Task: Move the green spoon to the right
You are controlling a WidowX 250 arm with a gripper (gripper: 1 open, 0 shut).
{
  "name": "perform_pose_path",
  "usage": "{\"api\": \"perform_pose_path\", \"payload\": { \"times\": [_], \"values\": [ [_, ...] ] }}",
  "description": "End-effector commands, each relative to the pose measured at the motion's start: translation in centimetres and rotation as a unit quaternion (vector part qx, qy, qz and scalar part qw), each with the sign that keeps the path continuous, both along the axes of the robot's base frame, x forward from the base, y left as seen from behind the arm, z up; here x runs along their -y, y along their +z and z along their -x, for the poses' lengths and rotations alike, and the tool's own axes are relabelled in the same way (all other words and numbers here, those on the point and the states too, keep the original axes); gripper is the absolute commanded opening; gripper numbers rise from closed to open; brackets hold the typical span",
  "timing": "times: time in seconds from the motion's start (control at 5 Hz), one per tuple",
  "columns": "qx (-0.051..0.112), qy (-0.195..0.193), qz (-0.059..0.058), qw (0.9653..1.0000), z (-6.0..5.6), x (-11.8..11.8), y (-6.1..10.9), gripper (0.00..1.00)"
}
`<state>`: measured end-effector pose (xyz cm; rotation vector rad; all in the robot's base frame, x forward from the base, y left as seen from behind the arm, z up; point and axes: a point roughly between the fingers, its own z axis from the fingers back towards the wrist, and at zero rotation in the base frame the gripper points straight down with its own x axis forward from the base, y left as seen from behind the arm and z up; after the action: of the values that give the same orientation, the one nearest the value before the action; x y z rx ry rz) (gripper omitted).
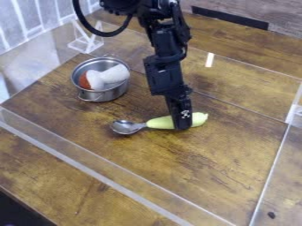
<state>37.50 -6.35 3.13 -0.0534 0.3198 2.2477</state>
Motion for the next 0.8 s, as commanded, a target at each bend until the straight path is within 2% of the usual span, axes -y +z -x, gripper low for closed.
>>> {"api": "perform_pose_path", "payload": {
  "times": [0.0,0.2,0.6],
  "values": [
    [0.059,0.026,0.004,0.9979,-1.2,0.2,6.1,0.00],
    [0.045,0.074,0.003,0.9963,-0.6,-0.4,6.9,0.00],
    [0.036,0.159,0.008,0.9866,0.4,0.6,7.4,0.00]
  ]
}}
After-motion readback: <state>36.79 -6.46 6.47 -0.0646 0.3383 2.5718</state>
